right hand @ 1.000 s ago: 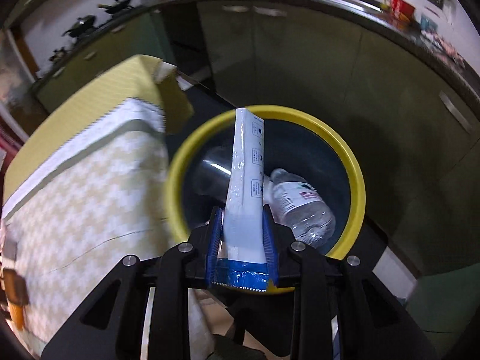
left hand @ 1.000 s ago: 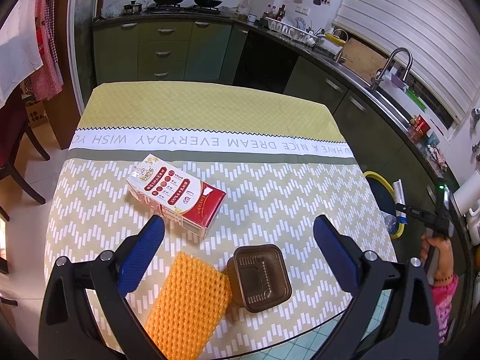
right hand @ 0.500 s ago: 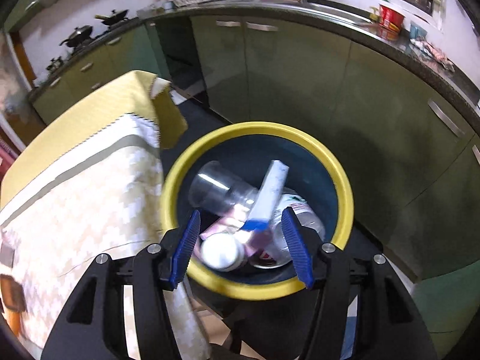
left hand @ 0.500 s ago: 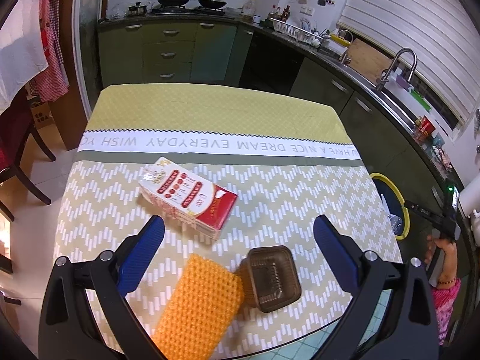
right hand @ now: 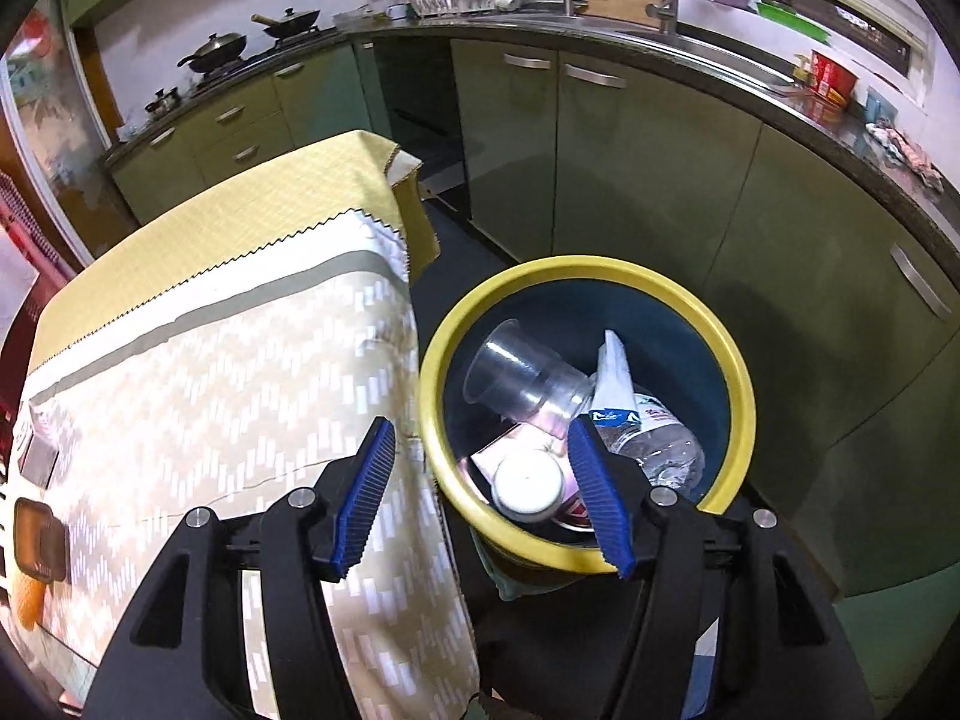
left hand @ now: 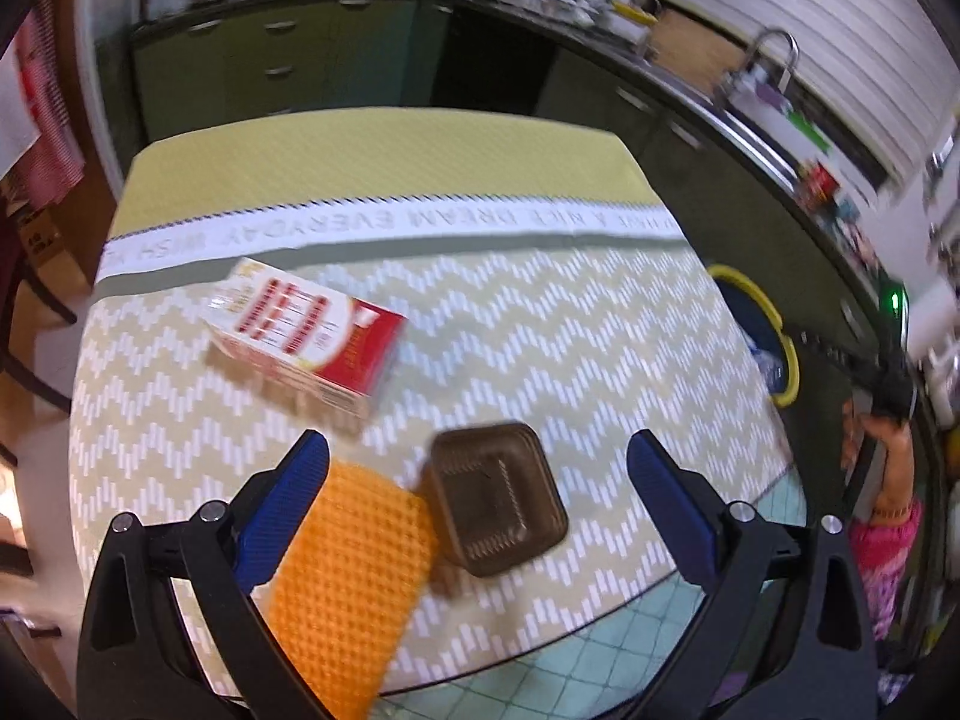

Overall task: Collect trash
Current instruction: 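Carry the tube over the bin and open the right gripper, then grasp the brown plastic tray by its rim with the left gripper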

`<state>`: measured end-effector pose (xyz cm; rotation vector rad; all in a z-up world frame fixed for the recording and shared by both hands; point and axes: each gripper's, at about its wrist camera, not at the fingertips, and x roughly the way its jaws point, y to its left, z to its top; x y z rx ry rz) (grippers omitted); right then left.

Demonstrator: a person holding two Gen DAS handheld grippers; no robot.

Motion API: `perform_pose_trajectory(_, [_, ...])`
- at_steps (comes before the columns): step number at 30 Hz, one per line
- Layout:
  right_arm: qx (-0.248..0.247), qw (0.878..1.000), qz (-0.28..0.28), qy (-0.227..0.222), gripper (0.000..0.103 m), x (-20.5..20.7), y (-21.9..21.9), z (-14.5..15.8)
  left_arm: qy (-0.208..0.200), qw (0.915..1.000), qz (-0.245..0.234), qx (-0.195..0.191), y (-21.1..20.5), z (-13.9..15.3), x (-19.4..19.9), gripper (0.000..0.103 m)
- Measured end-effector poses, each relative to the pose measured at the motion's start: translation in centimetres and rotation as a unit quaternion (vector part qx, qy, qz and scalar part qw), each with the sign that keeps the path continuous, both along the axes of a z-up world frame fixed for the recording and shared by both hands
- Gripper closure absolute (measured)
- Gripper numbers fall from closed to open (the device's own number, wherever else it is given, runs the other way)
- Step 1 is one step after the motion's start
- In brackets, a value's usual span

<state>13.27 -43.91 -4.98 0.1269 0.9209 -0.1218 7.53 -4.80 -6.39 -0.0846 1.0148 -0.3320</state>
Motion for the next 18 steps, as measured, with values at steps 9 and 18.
perform_pose_trajectory(9, [0.004, 1.000, 0.014, 0.003, 0.043, -0.2, 0.8, -0.4, 0.030, 0.9989, -0.033, 0.013, -1.9, -2.0, -0.2, 0.022])
perform_pose_trajectory(18, [0.004, 1.000, 0.020, 0.002, 0.043, -0.2, 1.2, -0.4, 0.055, 0.9974, -0.040, 0.023, -2.4, -4.0, 0.6, 0.049])
